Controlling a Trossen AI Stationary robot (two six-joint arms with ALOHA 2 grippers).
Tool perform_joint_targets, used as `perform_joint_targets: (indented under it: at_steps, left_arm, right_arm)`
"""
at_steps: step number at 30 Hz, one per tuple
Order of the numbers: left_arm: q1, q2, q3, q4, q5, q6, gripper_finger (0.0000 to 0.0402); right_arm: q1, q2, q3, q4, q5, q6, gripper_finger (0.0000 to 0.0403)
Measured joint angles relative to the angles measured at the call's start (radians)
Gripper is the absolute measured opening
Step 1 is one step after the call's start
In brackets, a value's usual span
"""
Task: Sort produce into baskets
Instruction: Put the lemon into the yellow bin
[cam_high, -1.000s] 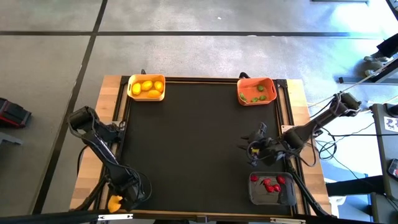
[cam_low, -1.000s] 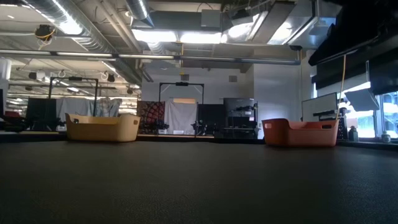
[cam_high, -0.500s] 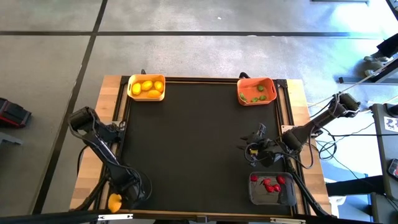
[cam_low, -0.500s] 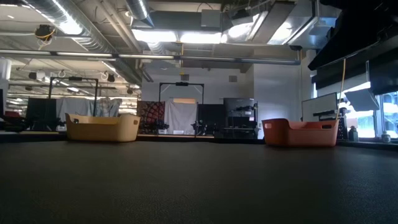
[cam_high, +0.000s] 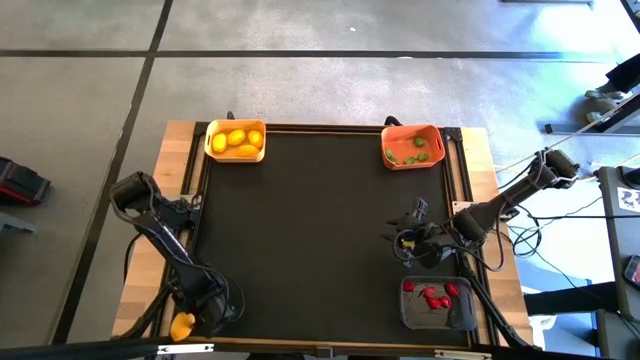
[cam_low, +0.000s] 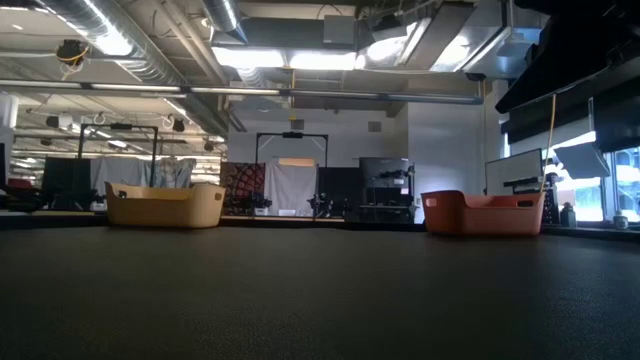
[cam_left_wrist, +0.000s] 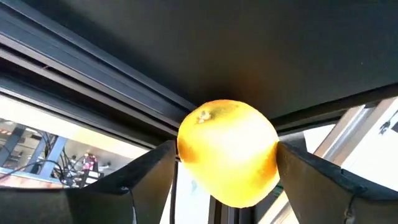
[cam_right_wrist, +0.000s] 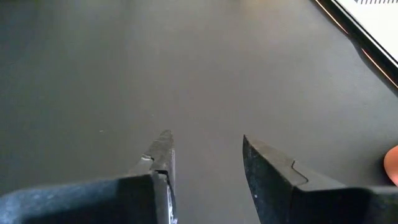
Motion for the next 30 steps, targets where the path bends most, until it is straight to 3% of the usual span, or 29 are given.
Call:
perform_joint_targets:
  at_steps: [9,20,30]
  left_arm:
    - [0.001,-0.001,-0.001,0.034,0.002,0.044,0.0243]
    - [0.017,-0.001,0.001,0.047,-0.036,0.156,0.0159]
    - [0.070,-0.012,0.001,0.045,-0.039,0.281,0.0116]
  right_arm:
    - [0.000,0.000,0.000,0.002,0.000,0.000,0.0129]
    - [0.000,0.000,0.000,0.001,0.000,0.000,0.0129]
    - [0.000,0.000,0.000,0.002,0.000,0.001,0.0129]
